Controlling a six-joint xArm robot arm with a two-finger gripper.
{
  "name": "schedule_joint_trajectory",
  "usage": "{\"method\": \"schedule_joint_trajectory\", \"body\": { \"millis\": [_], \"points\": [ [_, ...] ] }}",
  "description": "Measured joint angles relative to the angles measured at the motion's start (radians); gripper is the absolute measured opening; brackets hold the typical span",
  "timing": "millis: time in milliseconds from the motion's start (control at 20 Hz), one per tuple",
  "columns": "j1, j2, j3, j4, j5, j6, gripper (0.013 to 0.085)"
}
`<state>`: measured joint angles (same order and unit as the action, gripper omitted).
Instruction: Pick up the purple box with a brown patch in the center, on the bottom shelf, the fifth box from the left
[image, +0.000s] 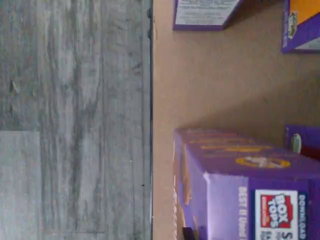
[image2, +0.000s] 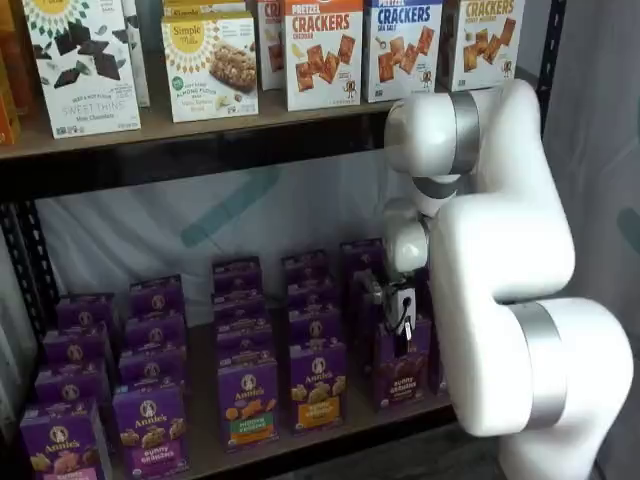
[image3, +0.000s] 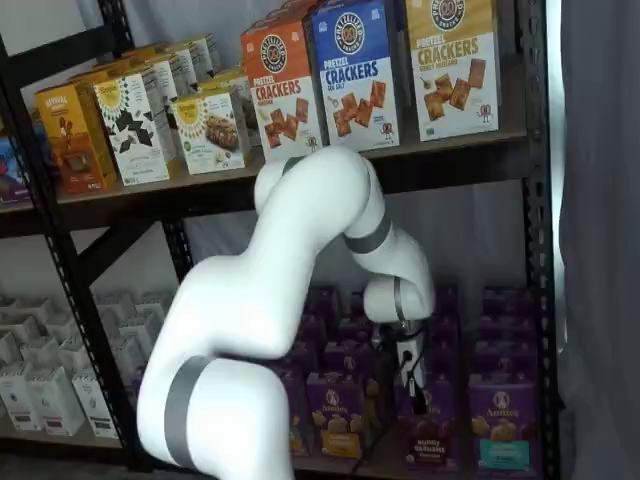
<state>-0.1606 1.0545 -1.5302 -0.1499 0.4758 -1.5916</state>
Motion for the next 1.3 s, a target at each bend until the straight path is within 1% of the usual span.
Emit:
{"method": "schedule_joint_trajectory", "body": {
  "millis": [100,200,350,500,700,850,1150,1300],
  "points": [
    [0.002,-0.012,0.012,0.032,0.014,-0.028,0.029],
    [0.003,-0.037,0.04,0.09,0.022,-0.078,0.029],
    [0.004,-0.091,0.108,0.138,0.0,-0.119,0.029],
    [0.005,-0.158,0.193,0.178,-0.039,-0.154,0.029],
    [0.011,-0.25,0.309,0.209,-0.081,-0.178,0.029],
    [0.021,-0.336,0.415,0.234,-0.109,-0.192,0.029],
    [0.052,-0.495,0.617,0.245,-0.142,-0.174,0.029],
    [0.078,-0.572,0.714,0.282,-0.148,-0.183,0.029]
  ]
}}
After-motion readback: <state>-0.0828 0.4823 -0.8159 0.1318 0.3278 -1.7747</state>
